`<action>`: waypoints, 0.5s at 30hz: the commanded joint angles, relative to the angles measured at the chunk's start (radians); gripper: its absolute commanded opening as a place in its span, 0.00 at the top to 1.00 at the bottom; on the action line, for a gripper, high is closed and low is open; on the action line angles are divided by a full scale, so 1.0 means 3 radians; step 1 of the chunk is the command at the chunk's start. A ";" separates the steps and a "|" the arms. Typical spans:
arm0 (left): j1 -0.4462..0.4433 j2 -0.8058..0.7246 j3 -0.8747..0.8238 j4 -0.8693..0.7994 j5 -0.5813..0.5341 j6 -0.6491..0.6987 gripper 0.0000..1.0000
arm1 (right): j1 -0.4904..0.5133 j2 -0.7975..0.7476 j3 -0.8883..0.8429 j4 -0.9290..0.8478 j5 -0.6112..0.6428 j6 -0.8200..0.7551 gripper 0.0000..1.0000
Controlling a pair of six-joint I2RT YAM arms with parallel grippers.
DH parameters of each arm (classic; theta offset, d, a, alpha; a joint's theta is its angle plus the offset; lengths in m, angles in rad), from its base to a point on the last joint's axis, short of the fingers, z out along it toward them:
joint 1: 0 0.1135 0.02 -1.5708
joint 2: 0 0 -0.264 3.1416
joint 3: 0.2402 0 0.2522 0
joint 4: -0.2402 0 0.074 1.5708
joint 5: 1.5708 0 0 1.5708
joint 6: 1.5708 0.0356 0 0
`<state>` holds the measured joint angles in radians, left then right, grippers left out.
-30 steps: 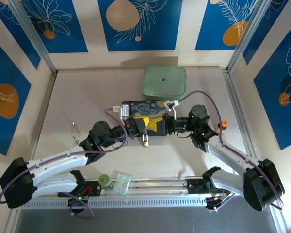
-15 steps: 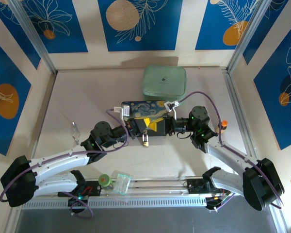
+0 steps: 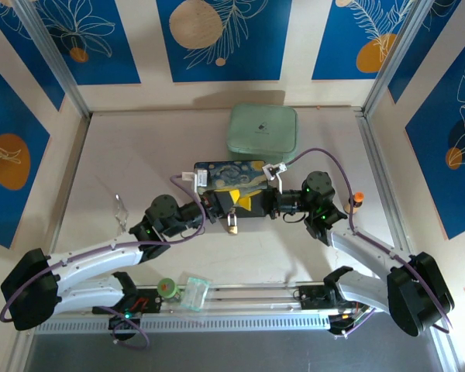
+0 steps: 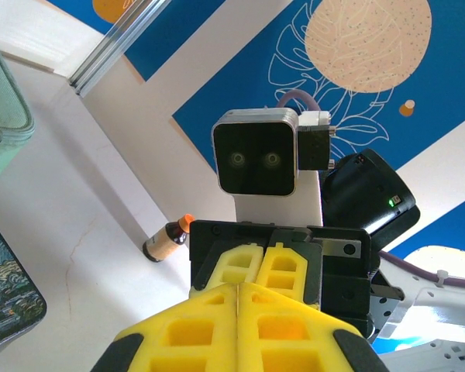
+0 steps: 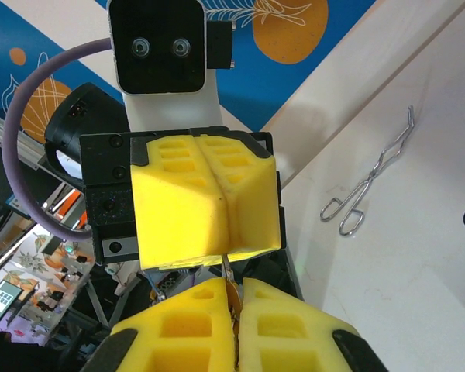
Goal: Unlock the padlock with the key
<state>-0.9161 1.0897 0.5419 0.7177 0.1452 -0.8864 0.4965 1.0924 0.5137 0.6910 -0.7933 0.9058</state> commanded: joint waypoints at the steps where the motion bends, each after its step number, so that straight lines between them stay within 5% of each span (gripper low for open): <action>1: 0.0031 -0.0062 -0.0040 0.0093 -0.0170 -0.0044 1.00 | -0.0033 0.0004 -0.0048 -0.0003 -0.0025 0.0005 0.97; 2: 0.0030 -0.0082 -0.0043 0.0023 -0.0226 -0.0038 1.00 | -0.0039 0.0004 -0.0046 -0.0009 -0.0021 0.0005 0.97; 4: 0.0037 -0.0118 -0.0053 -0.0077 -0.0313 0.0001 0.80 | -0.0039 0.0008 -0.0045 -0.0055 -0.0018 -0.0014 0.98; 8: 0.0036 -0.0174 -0.0086 -0.0271 -0.0522 -0.0006 0.05 | -0.0044 0.0006 -0.0021 -0.0352 0.0042 -0.0158 0.98; 15: 0.0000 -0.0149 0.0365 -0.2075 -0.1090 0.0096 0.00 | -0.0054 0.0015 0.0045 -0.1221 0.0437 -0.0566 0.98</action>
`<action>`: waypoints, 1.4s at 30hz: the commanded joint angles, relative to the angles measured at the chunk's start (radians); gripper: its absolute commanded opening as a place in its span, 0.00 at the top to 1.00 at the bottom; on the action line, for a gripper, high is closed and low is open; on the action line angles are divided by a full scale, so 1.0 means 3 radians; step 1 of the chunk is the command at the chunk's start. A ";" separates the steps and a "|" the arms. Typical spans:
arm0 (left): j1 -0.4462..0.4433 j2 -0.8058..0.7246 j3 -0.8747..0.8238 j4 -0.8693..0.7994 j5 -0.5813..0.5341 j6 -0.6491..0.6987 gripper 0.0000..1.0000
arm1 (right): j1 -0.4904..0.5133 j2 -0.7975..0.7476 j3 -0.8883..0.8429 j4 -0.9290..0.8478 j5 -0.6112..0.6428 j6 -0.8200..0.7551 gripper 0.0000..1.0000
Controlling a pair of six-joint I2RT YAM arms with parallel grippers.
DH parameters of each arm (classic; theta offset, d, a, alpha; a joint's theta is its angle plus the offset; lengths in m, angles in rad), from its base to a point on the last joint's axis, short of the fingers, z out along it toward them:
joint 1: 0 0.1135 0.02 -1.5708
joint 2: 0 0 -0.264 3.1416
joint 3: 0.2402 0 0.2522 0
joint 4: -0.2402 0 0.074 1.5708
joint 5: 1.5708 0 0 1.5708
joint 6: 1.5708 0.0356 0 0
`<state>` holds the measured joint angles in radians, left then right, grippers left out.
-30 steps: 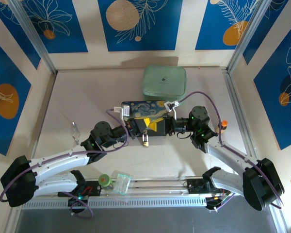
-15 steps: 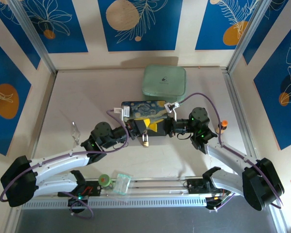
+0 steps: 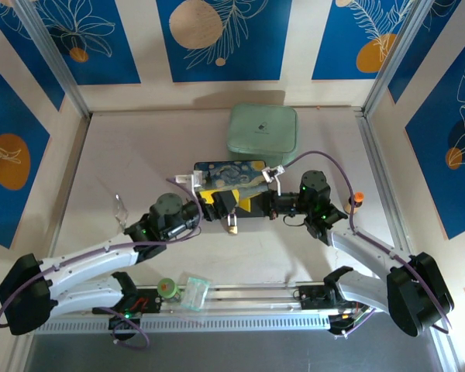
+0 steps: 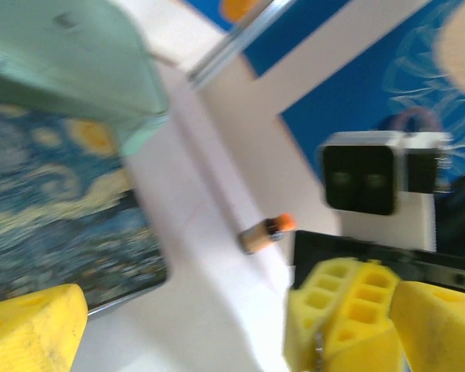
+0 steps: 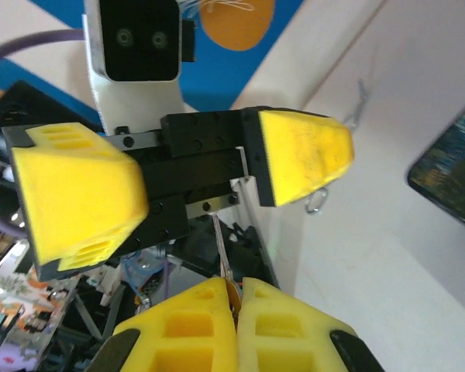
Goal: Unlock the padlock with the key
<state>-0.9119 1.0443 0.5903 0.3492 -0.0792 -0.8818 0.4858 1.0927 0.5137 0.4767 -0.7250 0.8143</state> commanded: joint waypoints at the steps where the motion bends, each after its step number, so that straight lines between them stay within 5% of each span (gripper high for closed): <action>1: -0.0026 0.0020 0.0178 -0.0855 -0.0352 0.0048 0.04 | -0.0019 0.0014 0.0042 -0.0582 0.0271 -0.0297 0.98; 7: -0.0248 0.0313 0.0107 -0.1011 -0.0586 -0.0131 0.20 | -0.0058 -0.0024 0.0033 -0.1164 0.0734 -0.0443 0.98; 16: -0.0421 0.0929 0.0072 -0.0739 -0.0561 -0.0038 0.30 | -0.0172 -0.0223 -0.0161 -0.1542 0.1004 -0.0546 0.98; 30: -0.0468 0.1801 0.0187 -0.0385 -0.0597 0.0076 0.47 | -0.0173 -0.0237 -0.0312 -0.1461 0.1038 -0.0510 0.98; 42: -0.0467 0.2093 0.0169 -0.0096 -0.0432 -0.0078 0.73 | -0.0172 -0.0177 -0.0418 -0.1307 0.1041 -0.0434 0.98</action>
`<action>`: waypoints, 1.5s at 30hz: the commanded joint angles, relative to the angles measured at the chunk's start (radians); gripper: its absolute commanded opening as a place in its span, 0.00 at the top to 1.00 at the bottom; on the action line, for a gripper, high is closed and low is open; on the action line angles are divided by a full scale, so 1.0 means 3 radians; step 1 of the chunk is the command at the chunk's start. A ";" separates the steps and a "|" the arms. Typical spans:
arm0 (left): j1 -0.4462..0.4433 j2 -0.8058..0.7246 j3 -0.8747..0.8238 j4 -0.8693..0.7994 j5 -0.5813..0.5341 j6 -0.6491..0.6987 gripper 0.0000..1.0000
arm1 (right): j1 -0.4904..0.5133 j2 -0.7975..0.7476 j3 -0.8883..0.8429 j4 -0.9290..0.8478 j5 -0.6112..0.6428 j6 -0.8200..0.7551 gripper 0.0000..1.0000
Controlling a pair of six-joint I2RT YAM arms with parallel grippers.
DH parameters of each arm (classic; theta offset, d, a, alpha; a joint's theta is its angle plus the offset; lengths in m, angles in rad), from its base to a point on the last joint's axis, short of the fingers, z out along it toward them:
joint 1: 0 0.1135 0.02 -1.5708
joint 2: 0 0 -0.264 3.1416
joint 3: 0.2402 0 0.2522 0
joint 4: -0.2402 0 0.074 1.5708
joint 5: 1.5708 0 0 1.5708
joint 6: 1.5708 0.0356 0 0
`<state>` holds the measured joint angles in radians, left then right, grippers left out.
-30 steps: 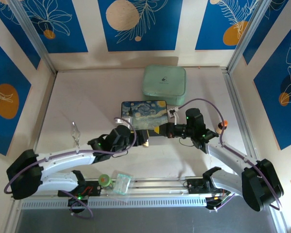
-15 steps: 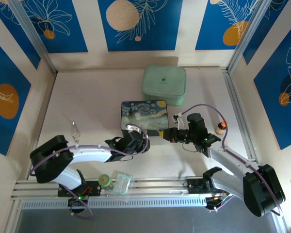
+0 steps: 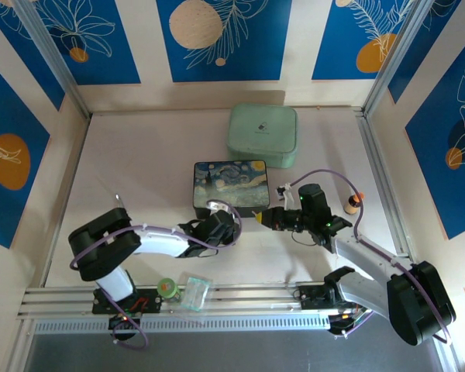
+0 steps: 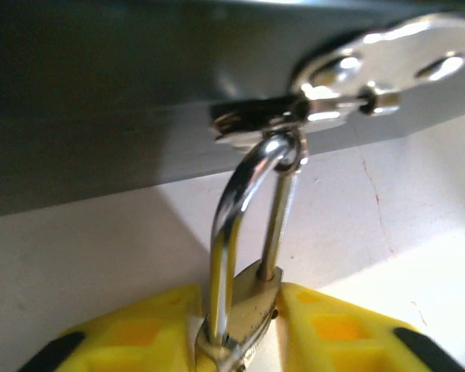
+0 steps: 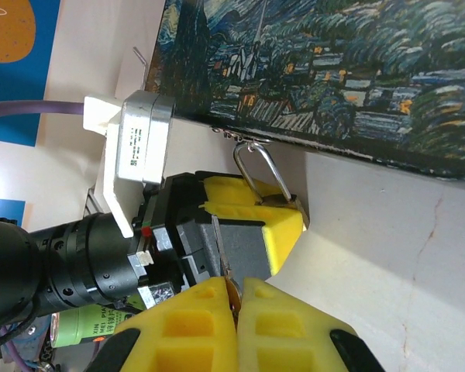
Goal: Unlock the padlock with the key
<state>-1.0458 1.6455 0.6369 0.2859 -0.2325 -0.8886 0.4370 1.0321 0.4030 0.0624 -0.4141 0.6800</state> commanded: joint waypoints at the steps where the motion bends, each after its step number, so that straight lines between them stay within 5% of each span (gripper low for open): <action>1: -0.0020 0.0085 0.0019 0.0108 0.0087 -0.0055 0.75 | -0.0006 0.0036 -0.0053 0.0087 -0.0005 0.0018 0.98; 12: -0.0017 -0.0105 -0.0100 0.0320 0.0090 -0.0292 0.96 | -0.0010 0.0238 -0.0255 0.0543 -0.0225 0.0405 0.98; 19: 0.0004 -0.0339 -0.0225 0.0479 0.0085 -0.0923 0.97 | -0.0046 0.0448 -0.0431 0.0659 -0.0316 0.0990 0.99; 28: 0.0009 -0.0331 -0.0349 0.0979 0.0154 -0.1491 0.97 | 0.0307 0.0673 -0.0481 0.1070 -0.0151 0.1280 0.99; 37: 0.0009 -0.0447 -0.0350 0.0957 0.0123 -0.1670 0.97 | 0.0304 0.1252 -0.0492 0.2028 -0.0463 0.1563 1.00; 45: 0.0010 -0.0475 -0.0361 0.0996 0.0091 -0.1716 0.98 | 0.0237 0.1355 -0.0467 0.2014 -0.0465 0.1668 1.00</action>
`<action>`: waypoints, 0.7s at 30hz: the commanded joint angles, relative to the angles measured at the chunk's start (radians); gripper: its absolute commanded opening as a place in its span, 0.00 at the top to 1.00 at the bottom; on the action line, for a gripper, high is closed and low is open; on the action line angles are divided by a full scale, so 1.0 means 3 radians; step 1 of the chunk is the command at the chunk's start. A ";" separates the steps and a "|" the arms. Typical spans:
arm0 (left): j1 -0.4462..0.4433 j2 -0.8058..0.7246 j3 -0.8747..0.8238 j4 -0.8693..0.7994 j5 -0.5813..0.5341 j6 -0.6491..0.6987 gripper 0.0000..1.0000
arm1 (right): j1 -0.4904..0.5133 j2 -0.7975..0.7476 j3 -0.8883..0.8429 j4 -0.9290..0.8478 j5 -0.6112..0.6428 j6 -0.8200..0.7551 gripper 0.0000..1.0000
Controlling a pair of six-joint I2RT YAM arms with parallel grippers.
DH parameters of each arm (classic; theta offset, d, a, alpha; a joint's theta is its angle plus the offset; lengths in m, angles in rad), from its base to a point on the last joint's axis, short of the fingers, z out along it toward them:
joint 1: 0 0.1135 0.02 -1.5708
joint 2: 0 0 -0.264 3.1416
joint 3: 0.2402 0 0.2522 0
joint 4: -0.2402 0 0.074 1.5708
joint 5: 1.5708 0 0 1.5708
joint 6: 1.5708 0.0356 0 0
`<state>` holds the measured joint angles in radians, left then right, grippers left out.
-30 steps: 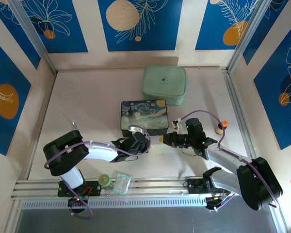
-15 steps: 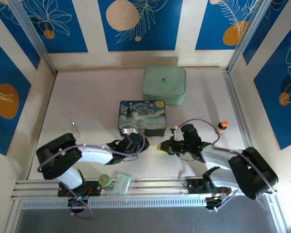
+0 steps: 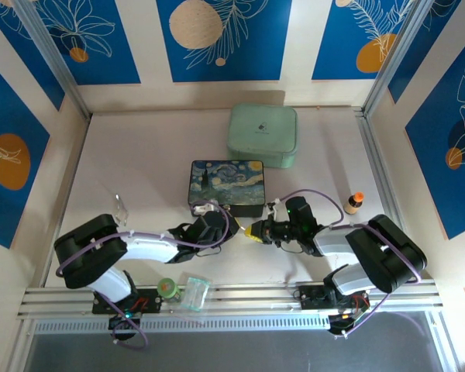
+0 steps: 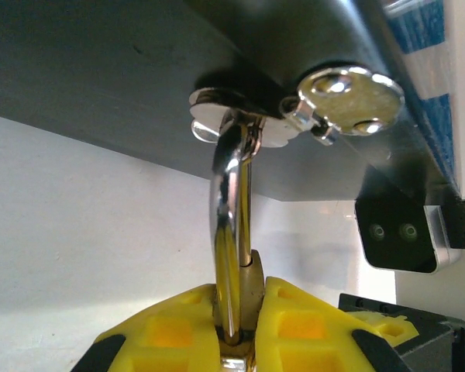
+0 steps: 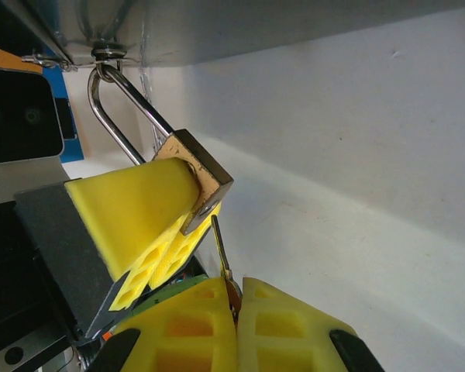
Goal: Unlock the padlock with the key
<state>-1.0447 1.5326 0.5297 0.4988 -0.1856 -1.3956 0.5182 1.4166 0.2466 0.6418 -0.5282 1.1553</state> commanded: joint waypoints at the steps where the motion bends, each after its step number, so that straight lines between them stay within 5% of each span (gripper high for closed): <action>1: 0.0005 -0.0088 0.0009 0.0296 -0.0045 -0.0026 0.98 | -0.0035 0.0101 0.0062 0.0106 -0.0090 0.0099 1.00; 21: 0.0006 -0.0026 0.0083 0.0355 0.0044 -0.0037 0.98 | 0.0008 0.0233 0.0062 0.0538 -0.0131 0.0229 1.00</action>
<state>-1.0428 1.5326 0.5297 0.5316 -0.1856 -1.4094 0.5106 1.4982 0.2543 0.7536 -0.5392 1.2289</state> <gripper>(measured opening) 0.112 0.048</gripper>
